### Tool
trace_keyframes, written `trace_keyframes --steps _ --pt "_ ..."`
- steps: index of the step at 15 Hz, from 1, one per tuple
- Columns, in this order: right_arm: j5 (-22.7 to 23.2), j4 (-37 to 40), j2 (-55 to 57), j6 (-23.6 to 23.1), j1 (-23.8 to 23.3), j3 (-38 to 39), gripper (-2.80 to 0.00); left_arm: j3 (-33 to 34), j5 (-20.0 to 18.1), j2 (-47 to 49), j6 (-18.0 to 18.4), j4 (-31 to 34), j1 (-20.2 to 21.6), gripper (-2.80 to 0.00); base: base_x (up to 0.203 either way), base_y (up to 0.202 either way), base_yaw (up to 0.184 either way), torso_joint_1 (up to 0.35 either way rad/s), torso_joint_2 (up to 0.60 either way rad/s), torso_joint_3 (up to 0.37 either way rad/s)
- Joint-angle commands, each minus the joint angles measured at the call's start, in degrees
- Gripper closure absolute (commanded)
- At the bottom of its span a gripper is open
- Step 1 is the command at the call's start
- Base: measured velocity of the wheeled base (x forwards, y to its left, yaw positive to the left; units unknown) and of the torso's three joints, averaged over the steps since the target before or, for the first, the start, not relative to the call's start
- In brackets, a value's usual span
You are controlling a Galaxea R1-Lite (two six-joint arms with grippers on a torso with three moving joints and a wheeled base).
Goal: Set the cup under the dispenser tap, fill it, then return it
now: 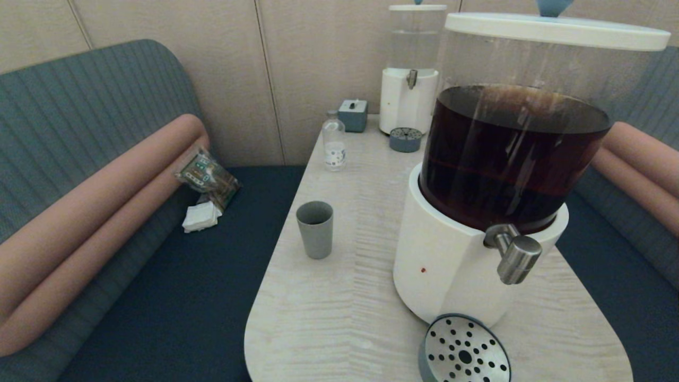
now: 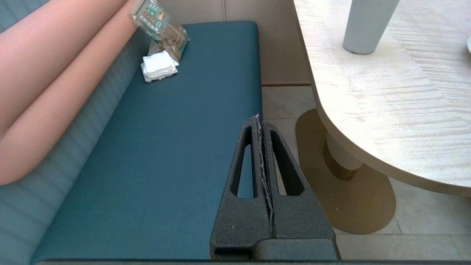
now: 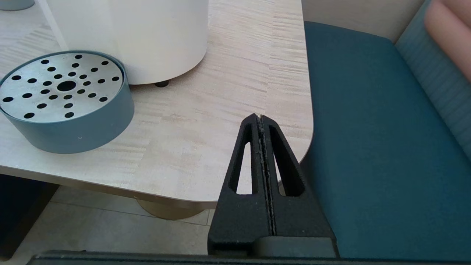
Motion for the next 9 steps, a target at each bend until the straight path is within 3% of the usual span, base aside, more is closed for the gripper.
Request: trace_keyframes --steps 1,9 --pt "0.0 0.0 -0.2 0.0 0.0 0.0 0.0 0.0 0.0 0.1 0.0 0.0 0.0 0.0 0.0 0.0 0.0 0.0 0.0 0.0" --pt "0.0 -0.1 -0.2 0.0 0.0 0.0 0.0 0.0 0.0 0.0 0.0 0.0 0.0 0.0 0.0 0.0 0.0 0.0 0.0 0.0"
